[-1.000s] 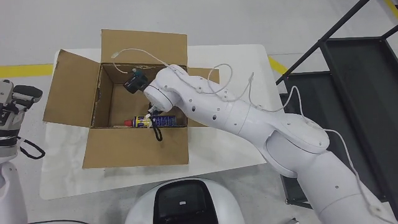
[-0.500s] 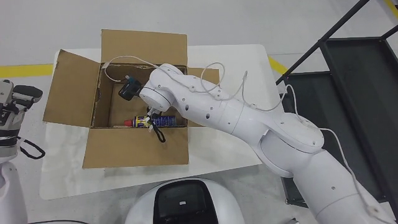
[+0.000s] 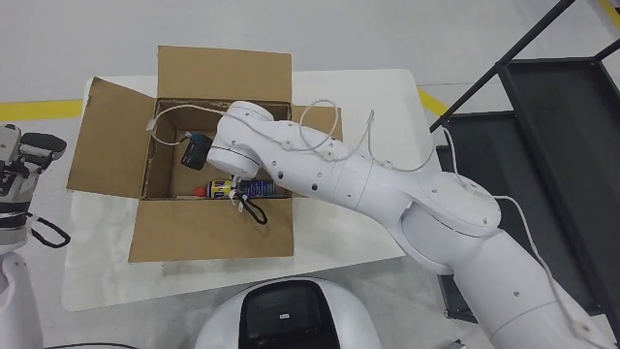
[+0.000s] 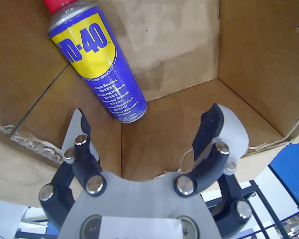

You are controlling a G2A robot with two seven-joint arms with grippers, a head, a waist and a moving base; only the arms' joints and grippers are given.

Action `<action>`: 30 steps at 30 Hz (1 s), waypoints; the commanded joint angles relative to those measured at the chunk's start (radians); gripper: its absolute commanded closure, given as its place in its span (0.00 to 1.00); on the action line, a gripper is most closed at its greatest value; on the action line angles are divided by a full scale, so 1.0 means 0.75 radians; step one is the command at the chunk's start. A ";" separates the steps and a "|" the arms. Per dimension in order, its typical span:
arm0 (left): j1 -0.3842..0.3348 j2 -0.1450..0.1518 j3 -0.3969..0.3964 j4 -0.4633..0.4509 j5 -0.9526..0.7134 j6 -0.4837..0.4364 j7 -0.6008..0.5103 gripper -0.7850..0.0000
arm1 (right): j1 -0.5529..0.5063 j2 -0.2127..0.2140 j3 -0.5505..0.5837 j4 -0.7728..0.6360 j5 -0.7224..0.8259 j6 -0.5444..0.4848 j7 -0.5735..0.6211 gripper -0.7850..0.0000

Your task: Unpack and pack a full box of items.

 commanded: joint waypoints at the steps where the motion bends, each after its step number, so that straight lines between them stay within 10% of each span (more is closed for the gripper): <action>1: 0.000 0.000 0.000 0.000 0.000 0.000 0.000 0.00 | 0.009 -0.016 0.004 0.048 0.027 -0.052 0.003 0.00; 30: 0.000 0.000 0.000 0.000 0.000 0.000 0.000 0.00 | 0.038 -0.382 -0.083 0.792 0.119 -0.429 -0.154 0.15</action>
